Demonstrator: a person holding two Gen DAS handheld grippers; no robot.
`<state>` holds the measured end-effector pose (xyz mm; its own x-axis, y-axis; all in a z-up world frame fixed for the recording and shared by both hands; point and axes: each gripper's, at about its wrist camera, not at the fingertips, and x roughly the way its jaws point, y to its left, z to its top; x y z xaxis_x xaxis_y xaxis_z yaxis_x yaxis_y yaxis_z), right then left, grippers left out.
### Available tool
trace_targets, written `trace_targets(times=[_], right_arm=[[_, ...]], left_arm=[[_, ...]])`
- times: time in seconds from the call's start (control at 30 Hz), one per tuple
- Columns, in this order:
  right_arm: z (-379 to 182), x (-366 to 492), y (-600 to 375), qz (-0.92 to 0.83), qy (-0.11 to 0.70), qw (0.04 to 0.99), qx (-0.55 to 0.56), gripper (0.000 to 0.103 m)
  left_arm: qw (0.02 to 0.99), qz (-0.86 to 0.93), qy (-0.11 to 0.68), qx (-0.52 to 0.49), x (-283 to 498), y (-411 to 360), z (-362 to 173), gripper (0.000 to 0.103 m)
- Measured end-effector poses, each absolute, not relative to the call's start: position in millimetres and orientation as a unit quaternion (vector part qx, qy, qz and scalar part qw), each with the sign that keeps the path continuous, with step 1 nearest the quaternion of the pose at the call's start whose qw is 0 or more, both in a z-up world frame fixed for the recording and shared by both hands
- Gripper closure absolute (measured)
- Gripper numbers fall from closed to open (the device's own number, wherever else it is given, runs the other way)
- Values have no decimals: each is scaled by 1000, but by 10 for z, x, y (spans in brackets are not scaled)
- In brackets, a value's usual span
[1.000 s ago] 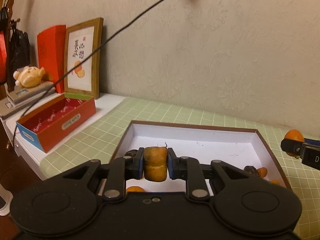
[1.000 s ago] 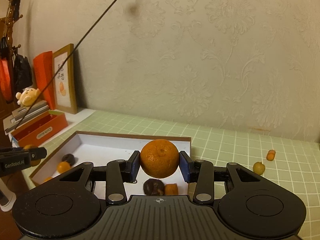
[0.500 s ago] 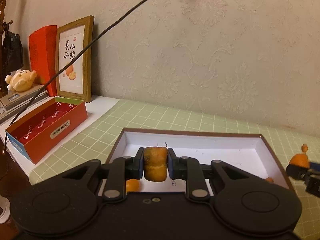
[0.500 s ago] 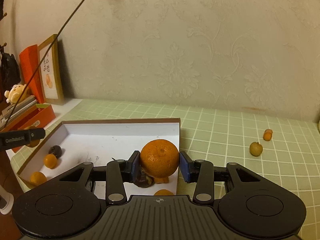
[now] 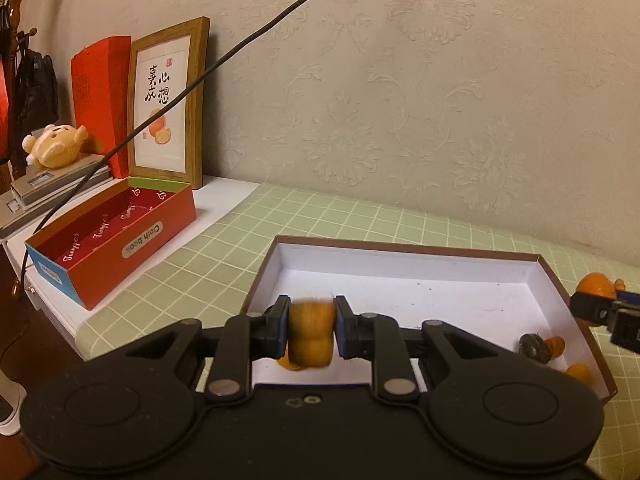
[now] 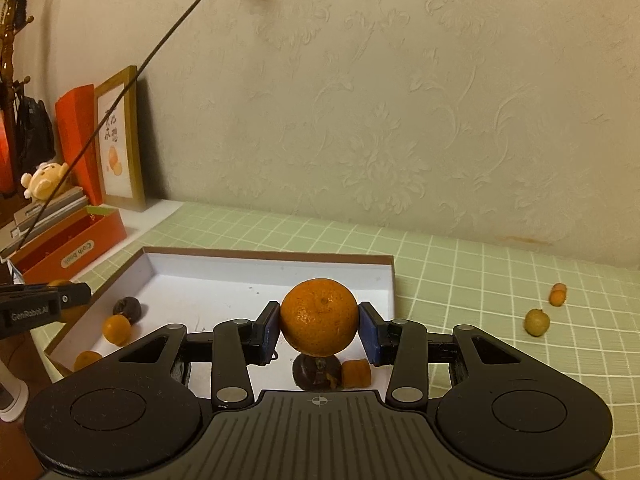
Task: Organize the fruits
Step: 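Open both grippers to drop the tan piece and mandarin into the box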
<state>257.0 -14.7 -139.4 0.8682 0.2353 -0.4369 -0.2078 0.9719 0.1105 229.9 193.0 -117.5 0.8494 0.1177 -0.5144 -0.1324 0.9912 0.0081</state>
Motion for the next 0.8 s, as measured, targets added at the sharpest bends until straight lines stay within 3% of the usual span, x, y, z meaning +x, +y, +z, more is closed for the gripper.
trace_targets(times=[0.23,0.3,0.4,0.5,0.8], right_arm=[[-1432,2733,-142,116,235,964,34,61],[-1449,2796,-138,117,237,964,32,61],[-1494,2951,-126,121,261,957,25,60],[-1487,2930,-175,111,241,963,39,13],[-1321,2757,-310,111,195,973,51,11]], left_arm=[[960,63,273,-13,2405,1840,-1234,90],[959,68,276,-11,2444,1816,-1256,81],[957,70,281,-18,2476,1806,-1249,79],[960,75,268,-14,2446,1781,-1200,67],[962,85,260,-9,2392,1763,-1135,53]])
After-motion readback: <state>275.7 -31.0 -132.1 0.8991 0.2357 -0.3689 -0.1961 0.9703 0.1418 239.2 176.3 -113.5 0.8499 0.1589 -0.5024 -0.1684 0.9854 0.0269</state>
